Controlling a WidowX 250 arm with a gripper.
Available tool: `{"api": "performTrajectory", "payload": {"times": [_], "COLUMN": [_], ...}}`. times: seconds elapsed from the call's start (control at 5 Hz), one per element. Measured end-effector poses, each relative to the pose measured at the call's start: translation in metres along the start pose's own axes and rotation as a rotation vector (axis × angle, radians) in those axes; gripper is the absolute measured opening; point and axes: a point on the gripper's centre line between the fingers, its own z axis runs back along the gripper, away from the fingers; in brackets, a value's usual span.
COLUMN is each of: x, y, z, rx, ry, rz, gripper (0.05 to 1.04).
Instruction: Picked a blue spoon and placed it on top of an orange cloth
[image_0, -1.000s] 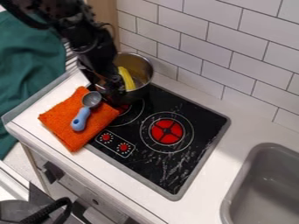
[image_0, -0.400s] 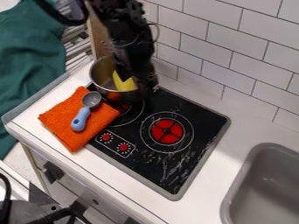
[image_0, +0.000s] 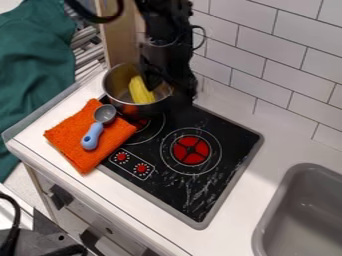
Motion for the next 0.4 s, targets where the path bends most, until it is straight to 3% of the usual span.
{"api": "performTrajectory", "payload": {"times": [0.4], "x": [0.0005], "y": [-0.0055], "z": [0.0036], "rx": [0.014], "ry": [-0.001], "rz": [0.002], "gripper": [1.001]}}
